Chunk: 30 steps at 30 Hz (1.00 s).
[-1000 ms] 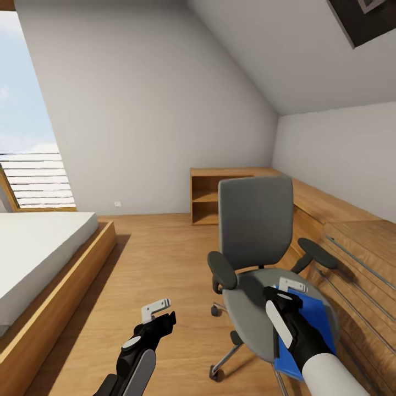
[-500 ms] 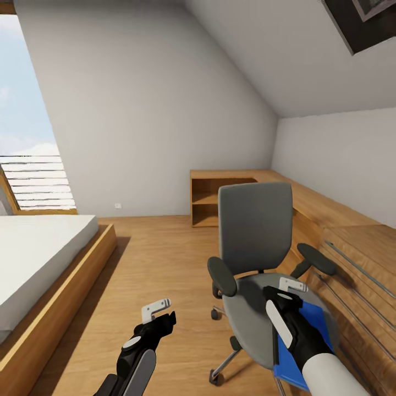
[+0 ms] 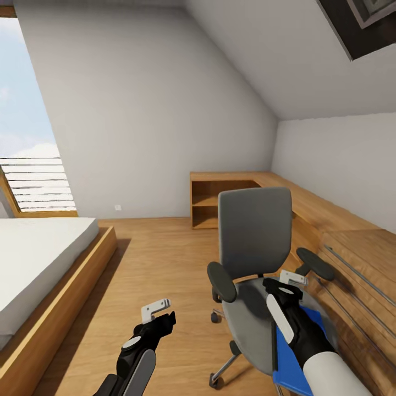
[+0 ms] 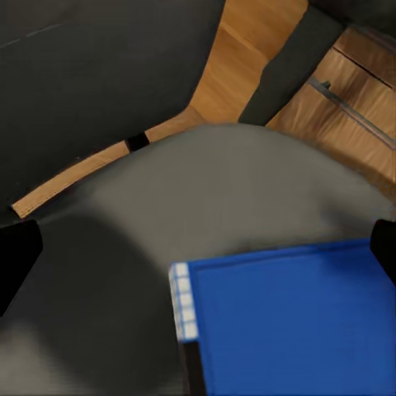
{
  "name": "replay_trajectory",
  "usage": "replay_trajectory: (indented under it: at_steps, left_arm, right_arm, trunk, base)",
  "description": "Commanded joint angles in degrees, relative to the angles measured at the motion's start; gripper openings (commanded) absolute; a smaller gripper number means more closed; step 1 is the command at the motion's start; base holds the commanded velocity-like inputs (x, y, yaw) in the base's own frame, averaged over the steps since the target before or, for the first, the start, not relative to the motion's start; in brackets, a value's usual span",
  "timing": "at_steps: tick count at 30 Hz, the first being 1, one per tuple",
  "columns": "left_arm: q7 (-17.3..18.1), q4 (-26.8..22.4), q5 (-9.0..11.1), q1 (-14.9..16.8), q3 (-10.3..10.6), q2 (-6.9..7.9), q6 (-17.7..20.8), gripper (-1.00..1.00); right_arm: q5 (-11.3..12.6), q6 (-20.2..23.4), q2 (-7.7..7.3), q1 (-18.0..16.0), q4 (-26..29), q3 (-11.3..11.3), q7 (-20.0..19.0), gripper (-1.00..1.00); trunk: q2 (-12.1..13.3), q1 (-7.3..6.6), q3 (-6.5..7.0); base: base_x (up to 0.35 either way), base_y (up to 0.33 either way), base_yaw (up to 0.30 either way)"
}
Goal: In the bedroom, organize the workspace by keeping the computer under the desk, ensuring the monitor is on the desk, placing the keyboard on the desk next to the monitor, placing the mouse on the desk next to the keyboard, moving the folder from the swivel chair onto the desk next to the mouse, stacking the notebook on top of the folder with the pen on top of the notebook, and positioning the swivel chair next to the desk.
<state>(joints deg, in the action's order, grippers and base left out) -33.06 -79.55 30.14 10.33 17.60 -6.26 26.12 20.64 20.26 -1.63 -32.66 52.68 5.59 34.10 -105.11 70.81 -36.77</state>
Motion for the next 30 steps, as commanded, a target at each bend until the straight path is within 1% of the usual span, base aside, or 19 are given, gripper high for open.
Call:
replay_trajectory:
  at_steps: [1,2,4,7,10,19,22,23,25,26,30]
  left_arm:
    - [-0.51,-0.08,0.47,0.05,0.07,0.02,0.09,1.00]
    - [-0.51,-0.08,0.46,0.05,0.07,0.02,0.08,1.00]
    - [-0.52,-0.08,0.45,0.05,0.07,0.02,0.08,1.00]
    - [-0.52,-0.08,0.44,0.05,0.07,0.07,0.07,1.00]
    - [-0.52,-0.08,0.44,0.05,0.07,0.06,0.07,1.00]
    - [-0.46,-0.08,0.41,0.05,0.07,0.09,0.07,1.00]
    - [-0.44,-0.08,0.48,0.05,0.07,0.05,0.07,1.00]
    - [-0.42,-0.08,0.47,0.05,0.07,0.08,0.07,1.00]
    - [-0.39,-0.08,0.48,0.05,0.07,0.09,0.07,1.00]
    - [-0.28,-0.08,0.60,0.05,-0.01,0.11,0.07,1.00]
    - [-0.26,-0.08,0.62,0.05,-0.02,0.11,0.07,1.00]
  right_arm:
    - [0.46,0.43,-0.06,0.04,1.52,0.23,0.57,1.00]
    - [0.60,0.51,-0.06,0.07,2.37,0.19,0.65,1.00]
    - [1.72,0.68,0.00,0.22,5.44,0.14,0.88,1.00]
    - [3.08,0.97,-0.04,0.57,7.98,0.13,0.98,1.00]
    - [3.91,1.41,-0.06,1.56,10.42,0.09,1.08,1.00]
    - [4.35,1.59,0.01,2.19,12.01,-0.11,1.17,1.00]
    - [5.90,1.67,0.02,2.23,12.96,-0.19,1.20,1.00]
    - [6.86,1.68,0.01,2.24,13.09,-0.20,1.18,1.00]
    - [7.72,1.66,-0.01,2.24,13.18,-0.21,1.19,1.00]
    - [9.23,1.51,-0.06,2.26,13.20,-0.25,1.20,1.00]
    - [9.31,1.29,-0.05,2.25,13.07,-0.23,1.15,1.00]
  trunk:
    - [-0.03,0.00,-0.06]
    - [-0.03,0.00,-0.06]
    - [-0.03,0.00,-0.06]
    - [-0.03,0.00,-0.06]
    - [-0.03,0.00,-0.06]
    - [-0.03,0.00,-0.06]
    - [-0.03,0.00,-0.06]
    - [-0.03,0.00,-0.06]
    - [-0.03,0.00,-0.06]
    - [-0.03,0.00,-0.06]
    - [-0.03,0.00,-0.06]
  base:
    - [0.000,0.000,0.000]
    - [0.000,0.000,0.000]
    - [0.000,0.000,0.000]
    - [0.000,0.000,0.000]
    - [0.000,0.000,0.000]
    - [0.000,0.000,0.000]
    - [0.000,0.000,0.000]
    - [0.000,0.000,0.000]
    - [0.000,0.000,0.000]
    - [0.000,0.000,0.000]
    - [-0.087,0.085,0.000]
